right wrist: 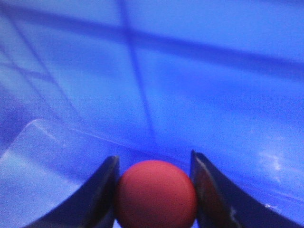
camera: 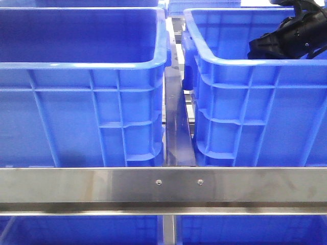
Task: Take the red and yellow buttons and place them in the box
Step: 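Lower the red button into the crate and open the right gripper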
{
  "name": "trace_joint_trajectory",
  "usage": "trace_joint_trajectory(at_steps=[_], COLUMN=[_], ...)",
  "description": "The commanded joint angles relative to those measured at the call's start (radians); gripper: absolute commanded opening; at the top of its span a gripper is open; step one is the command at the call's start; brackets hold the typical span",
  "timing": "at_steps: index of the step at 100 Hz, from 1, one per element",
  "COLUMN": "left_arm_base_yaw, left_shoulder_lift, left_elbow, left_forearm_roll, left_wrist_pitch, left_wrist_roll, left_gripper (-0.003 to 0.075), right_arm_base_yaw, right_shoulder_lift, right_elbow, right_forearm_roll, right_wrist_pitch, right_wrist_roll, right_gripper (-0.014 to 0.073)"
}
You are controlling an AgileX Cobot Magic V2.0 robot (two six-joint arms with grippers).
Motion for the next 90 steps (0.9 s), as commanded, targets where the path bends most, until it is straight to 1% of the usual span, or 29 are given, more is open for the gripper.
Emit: trace_joint_trajectory(at_steps=[1,10,27,31,38,45,67,90], left_arm_base_yaw=[0.001,0.001,0.001,0.001,0.001,0.001,0.001,0.001], left_shoulder_lift=[0.004,0.004,0.004,0.004,0.004,0.004,0.004,0.004], left_elbow=[-0.025,-0.025,-0.025,-0.025,-0.025,-0.025,-0.025,-0.025], left_forearm_roll=[-0.001,-0.001,-0.001,-0.001,-0.001,-0.001,-0.001,-0.001], left_wrist_pitch=[-0.08,-0.08,-0.08,-0.08,-0.078,-0.074,-0.072,-0.072], left_wrist_roll=[-0.012,-0.012,-0.012,-0.012,-0.012,-0.012,-0.012,-0.012], left_gripper=[-0.0019,-0.0019,-0.0019,-0.0019,-0.0019,-0.0019,-0.0019,-0.0019], right_arm_base_yaw=[-0.002,-0.002,-0.002,-0.002,-0.002,-0.002,-0.003,-0.003], right_shoulder_lift=[-0.043,-0.043,-0.043,-0.043,-0.043,-0.043,-0.058,-0.143], right_elbow=[-0.025,-0.023,-0.023,-0.023,-0.023,-0.023,-0.023,-0.008], right_forearm_roll=[0.103,0.103,0.103,0.103,0.103,0.103,0.103,0.103], right_wrist_pitch=[0.023,0.023,0.023,0.023,0.023,0.023,0.01,-0.007], right_wrist_roll=[-0.014,-0.014,-0.014,-0.014,-0.013,-0.013,-0.013,-0.001], right_gripper=[0.0175,0.023,0.0446,0.0488,0.0535,0.0554,0.0554,0.0554])
